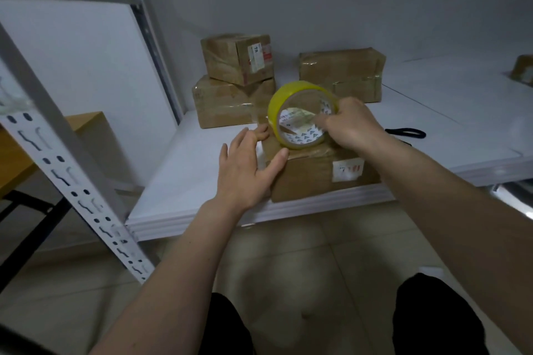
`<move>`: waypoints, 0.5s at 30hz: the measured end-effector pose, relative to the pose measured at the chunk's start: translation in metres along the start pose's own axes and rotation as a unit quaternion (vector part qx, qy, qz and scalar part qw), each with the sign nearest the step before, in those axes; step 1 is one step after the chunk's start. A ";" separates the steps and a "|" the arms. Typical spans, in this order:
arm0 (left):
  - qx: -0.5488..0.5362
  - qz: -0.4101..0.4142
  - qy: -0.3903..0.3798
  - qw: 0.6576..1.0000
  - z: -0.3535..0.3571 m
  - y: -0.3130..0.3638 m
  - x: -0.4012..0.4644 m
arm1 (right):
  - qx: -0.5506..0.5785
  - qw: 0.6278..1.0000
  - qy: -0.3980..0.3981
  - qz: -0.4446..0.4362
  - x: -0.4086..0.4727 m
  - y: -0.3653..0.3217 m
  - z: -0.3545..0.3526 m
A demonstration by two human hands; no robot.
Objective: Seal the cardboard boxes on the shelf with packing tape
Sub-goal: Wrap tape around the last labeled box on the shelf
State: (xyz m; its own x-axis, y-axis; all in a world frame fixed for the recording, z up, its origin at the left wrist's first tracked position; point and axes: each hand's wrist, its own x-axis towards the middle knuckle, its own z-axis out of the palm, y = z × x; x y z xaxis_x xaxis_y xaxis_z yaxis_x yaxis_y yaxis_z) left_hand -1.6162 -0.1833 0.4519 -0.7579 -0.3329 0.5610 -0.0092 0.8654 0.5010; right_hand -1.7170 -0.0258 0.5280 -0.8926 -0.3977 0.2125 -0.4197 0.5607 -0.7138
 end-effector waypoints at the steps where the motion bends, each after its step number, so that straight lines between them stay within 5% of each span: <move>1: 0.003 0.003 0.004 1.000 0.001 -0.001 0.000 | -0.002 1.000 -0.005 0.003 -0.001 0.000 -0.002; 15: -0.003 -0.007 -0.022 1.000 -0.001 0.000 0.002 | -0.033 0.999 0.031 0.003 0.003 0.011 -0.020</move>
State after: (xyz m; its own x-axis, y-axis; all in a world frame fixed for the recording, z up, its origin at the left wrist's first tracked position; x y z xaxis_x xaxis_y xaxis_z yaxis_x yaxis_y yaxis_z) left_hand -1.6173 -0.1846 0.4536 -0.7861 -0.3272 0.5244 -0.0161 0.8590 0.5118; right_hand -1.7274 -0.0055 0.5340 -0.9026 -0.3500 0.2508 -0.4227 0.6097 -0.6705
